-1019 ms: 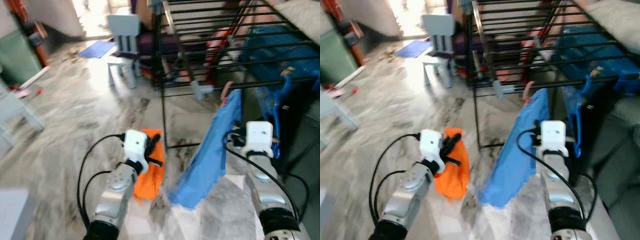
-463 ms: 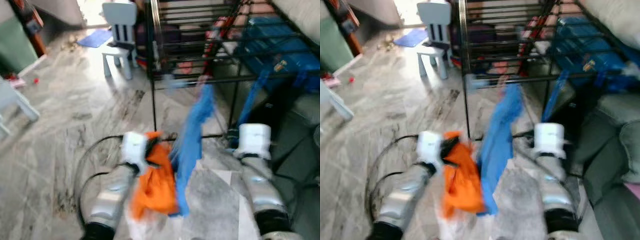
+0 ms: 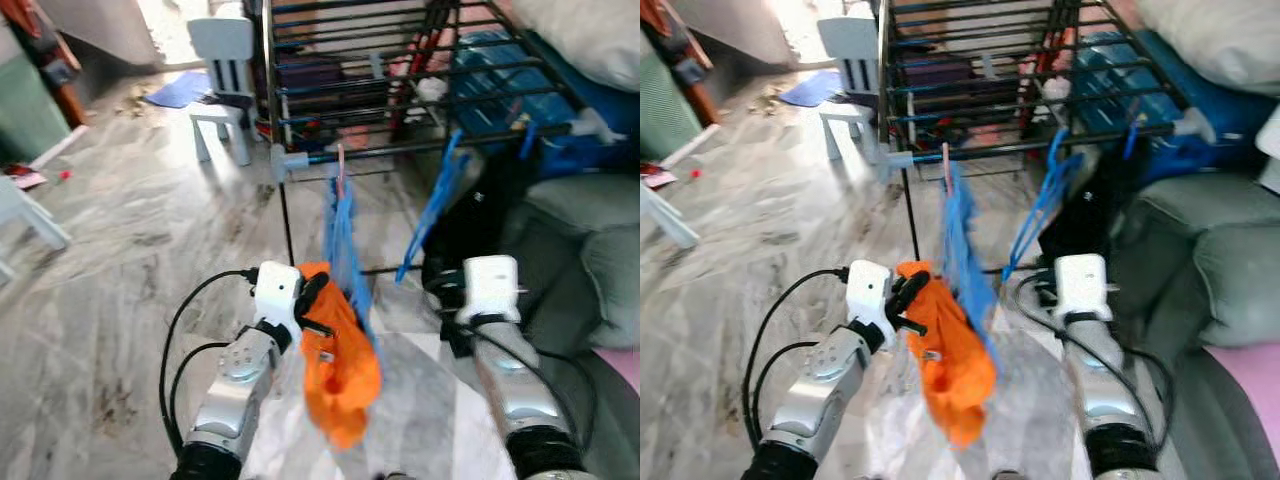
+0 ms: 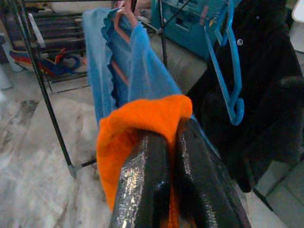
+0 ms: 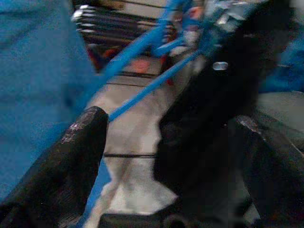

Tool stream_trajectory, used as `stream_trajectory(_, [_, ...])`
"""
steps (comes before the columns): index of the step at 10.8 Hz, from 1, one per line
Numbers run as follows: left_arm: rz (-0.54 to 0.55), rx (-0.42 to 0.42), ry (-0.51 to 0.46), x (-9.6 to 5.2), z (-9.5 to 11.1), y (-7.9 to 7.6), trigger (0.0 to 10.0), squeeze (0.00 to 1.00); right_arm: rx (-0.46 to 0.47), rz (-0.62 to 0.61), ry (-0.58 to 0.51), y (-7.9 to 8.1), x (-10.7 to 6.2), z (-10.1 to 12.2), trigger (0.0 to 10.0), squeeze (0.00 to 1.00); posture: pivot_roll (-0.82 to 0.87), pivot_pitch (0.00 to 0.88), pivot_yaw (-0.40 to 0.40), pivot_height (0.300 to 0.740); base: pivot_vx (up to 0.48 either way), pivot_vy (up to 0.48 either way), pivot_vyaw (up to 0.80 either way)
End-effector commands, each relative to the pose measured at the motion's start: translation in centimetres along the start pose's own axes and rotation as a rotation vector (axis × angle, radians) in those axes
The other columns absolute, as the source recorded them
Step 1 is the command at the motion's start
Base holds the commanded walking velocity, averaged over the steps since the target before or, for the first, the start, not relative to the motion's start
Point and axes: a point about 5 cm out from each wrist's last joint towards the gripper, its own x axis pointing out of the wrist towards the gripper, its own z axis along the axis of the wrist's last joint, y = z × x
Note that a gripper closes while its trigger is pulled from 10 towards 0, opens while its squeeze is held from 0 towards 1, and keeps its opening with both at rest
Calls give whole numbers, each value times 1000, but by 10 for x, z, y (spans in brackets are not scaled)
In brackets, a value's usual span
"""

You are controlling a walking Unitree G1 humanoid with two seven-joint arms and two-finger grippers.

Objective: Hang hanger

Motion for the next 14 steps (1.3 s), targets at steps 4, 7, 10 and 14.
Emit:
stream_trajectory(4, [17,26,-5,-7,5,7,10000,0,-11,75,-39,10,33,34,10000,0,-6,120,74,740,0,0,0])
stream_trajectory(7, [37,48,32,-23,0,12,10000,0,-50,-43,46,-6,54,42,10000,0,56,163,70,740,0,0,0])
stream_trajectory(10, [59,68,53,-39,2,20,10000,0,1,-142,97,-19,63,49,10000,0,145,190,82,740,0,0,0])
stream_trajectory(14, [69,92,72,-45,5,24,10000,0,2,-239,127,-36,62,45,10000,0,163,183,92,740,0,0,0])
